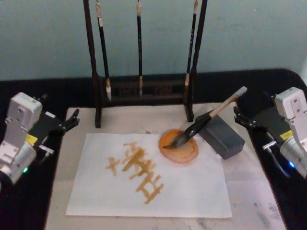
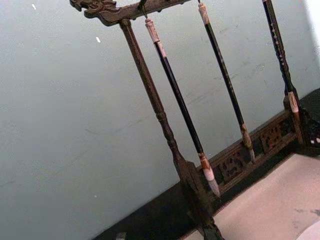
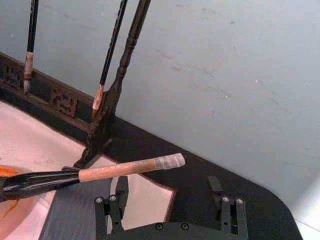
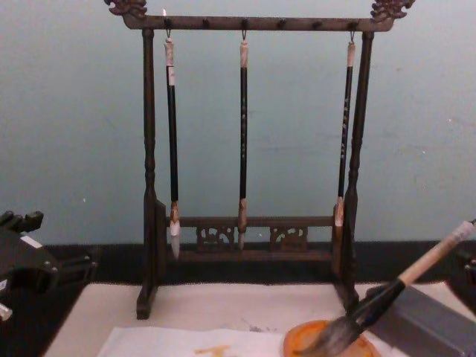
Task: Pick up the brush from the inkstone, write on the paper, then place the brush back to its original position.
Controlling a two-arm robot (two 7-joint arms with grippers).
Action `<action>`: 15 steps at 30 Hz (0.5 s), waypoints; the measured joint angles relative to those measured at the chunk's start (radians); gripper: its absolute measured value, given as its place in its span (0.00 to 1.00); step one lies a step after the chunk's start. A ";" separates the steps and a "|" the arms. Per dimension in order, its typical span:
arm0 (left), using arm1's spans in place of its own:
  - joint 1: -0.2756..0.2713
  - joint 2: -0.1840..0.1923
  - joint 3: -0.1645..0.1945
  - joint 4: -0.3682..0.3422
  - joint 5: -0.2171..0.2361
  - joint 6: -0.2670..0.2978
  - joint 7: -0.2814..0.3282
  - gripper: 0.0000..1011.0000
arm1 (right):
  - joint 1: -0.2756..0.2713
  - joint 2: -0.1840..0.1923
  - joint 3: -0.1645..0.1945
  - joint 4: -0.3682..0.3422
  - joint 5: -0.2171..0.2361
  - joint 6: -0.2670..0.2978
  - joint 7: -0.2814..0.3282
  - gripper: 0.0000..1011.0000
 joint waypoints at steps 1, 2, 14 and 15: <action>0.000 0.000 0.000 0.000 0.000 0.000 0.000 1.00 | 0.000 0.000 0.000 0.000 0.000 0.000 0.000 0.99; 0.000 0.000 0.000 0.000 0.000 0.000 0.000 1.00 | 0.000 0.000 0.000 0.000 0.000 0.000 0.000 0.99; 0.000 0.000 0.000 0.000 0.000 0.000 0.000 1.00 | 0.000 0.000 0.000 0.000 0.000 0.000 0.000 0.99; 0.000 0.000 0.000 0.000 0.000 0.000 0.000 1.00 | 0.000 0.000 0.000 0.000 0.000 0.000 0.000 0.99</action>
